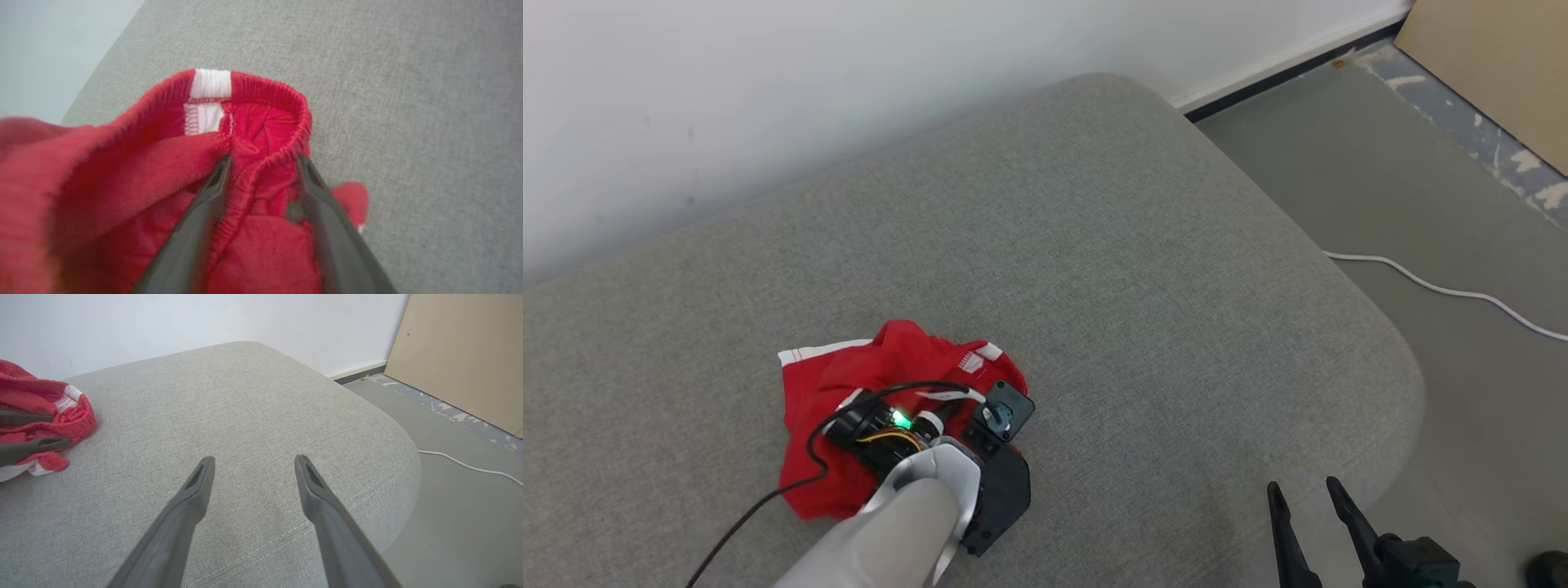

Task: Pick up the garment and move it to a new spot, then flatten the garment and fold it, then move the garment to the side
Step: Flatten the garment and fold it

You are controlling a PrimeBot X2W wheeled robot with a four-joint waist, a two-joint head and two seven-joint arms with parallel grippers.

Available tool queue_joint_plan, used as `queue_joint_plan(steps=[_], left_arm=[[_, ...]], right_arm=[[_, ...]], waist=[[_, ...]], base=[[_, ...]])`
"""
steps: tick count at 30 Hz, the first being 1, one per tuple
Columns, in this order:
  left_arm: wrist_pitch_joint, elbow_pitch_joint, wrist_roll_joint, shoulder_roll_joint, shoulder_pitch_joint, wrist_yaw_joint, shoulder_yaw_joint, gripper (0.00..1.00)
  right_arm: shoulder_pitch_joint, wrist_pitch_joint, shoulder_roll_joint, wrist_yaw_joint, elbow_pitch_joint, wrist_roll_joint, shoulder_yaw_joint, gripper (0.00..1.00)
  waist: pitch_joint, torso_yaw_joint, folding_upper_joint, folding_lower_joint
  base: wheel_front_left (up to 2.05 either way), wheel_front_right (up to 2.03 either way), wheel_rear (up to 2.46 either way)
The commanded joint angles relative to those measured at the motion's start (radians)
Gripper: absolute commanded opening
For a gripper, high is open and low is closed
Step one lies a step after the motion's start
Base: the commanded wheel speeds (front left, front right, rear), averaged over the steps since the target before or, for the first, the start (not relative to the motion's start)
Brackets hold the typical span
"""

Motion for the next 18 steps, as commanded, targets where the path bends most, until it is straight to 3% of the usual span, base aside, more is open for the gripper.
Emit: queue_joint_plan(steps=[1,8,13,18], left_arm=[[0.008,0.026,-0.019,0.003,-0.018,-0.003,-0.005,0.0],[-0.141,-0.011,-0.128,0.0,-0.036,-0.025,0.059,0.0],[-0.319,-0.209,-0.299,0.002,-0.077,-0.016,0.162,0.0],[-0.351,-0.395,-0.387,0.003,-0.04,0.017,0.259,0.0]], right_arm=[[0.006,-0.008,0.001,-0.002,0.003,0.004,-0.004,1.0],[-0.004,-0.012,0.001,-0.002,0.02,-0.004,0.007,1.0],[-0.023,0.008,0.001,-0.002,0.03,-0.019,0.048,1.0],[-0.012,0.025,0.0,-0.002,0.029,-0.032,0.045,1.0]], waist=[[0.015,-0.007,-0.0001,-0.0001],[0.005,-0.001,-0.0001,-0.0001],[-0.038,0.019,-0.0001,-0.0001],[-0.08,0.08,-0.0001,-0.0001]], base=[[0.0,0.0,0.0],[0.0,0.0,0.0],[0.0,0.0,0.0],[0.0,0.0,0.0]])
